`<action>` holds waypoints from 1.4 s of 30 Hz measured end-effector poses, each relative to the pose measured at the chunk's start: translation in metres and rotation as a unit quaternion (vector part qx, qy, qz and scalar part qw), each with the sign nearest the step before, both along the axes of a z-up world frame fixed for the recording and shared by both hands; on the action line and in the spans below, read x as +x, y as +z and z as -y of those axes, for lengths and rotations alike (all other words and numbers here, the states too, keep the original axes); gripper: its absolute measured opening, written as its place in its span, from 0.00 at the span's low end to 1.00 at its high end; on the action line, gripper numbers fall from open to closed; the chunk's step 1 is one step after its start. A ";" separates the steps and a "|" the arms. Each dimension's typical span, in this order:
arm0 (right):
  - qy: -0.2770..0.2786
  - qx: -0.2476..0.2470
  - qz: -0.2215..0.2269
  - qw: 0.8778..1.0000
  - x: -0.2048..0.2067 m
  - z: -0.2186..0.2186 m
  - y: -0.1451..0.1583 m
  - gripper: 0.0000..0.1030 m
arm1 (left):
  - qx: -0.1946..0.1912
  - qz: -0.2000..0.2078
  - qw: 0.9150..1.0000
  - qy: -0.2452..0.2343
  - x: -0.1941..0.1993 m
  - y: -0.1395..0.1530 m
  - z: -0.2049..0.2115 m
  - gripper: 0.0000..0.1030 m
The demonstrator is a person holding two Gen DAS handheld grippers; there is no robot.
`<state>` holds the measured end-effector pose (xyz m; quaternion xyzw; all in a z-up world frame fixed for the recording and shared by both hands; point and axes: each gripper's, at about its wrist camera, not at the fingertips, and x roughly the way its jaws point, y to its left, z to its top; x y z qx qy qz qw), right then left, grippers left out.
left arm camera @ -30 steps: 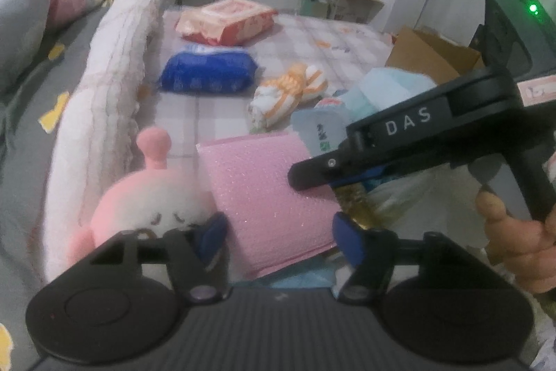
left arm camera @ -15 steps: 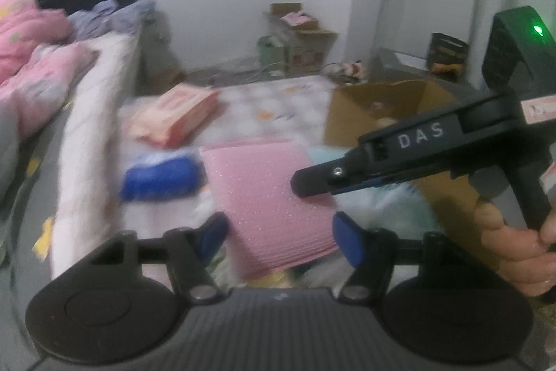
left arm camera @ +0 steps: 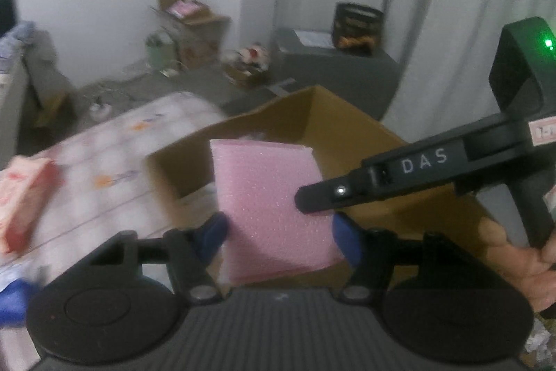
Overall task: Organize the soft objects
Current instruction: 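Lift the pink sponge with the right tool toward the cardboard box, then lower the pink sponge into the box and open the right tool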
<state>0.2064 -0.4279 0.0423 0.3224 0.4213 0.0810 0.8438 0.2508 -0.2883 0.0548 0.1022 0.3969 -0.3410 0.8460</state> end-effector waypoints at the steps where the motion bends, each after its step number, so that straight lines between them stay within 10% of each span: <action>1: -0.009 -0.005 -0.006 1.000 0.005 0.014 -0.004 0.27 | 0.001 -0.007 1.000 -0.005 0.008 -0.004 0.013 0.66; 14: -0.069 -0.189 -0.023 0.979 0.080 0.102 -0.044 0.28 | 0.026 -0.078 0.997 -0.011 0.078 -0.078 0.116 0.68; 22: -0.082 -0.162 -0.015 0.983 0.061 0.112 -0.048 0.28 | 0.024 -0.062 0.998 -0.004 0.076 -0.058 0.098 0.68; 32: -0.086 -0.080 0.047 0.992 -0.012 0.080 0.011 0.29 | -0.001 -0.041 0.999 0.034 0.040 0.023 -0.008 0.80; 42: -0.013 -0.045 0.083 0.995 -0.062 -0.008 0.061 0.29 | -0.042 0.029 0.983 0.177 -0.022 0.084 -0.197 0.84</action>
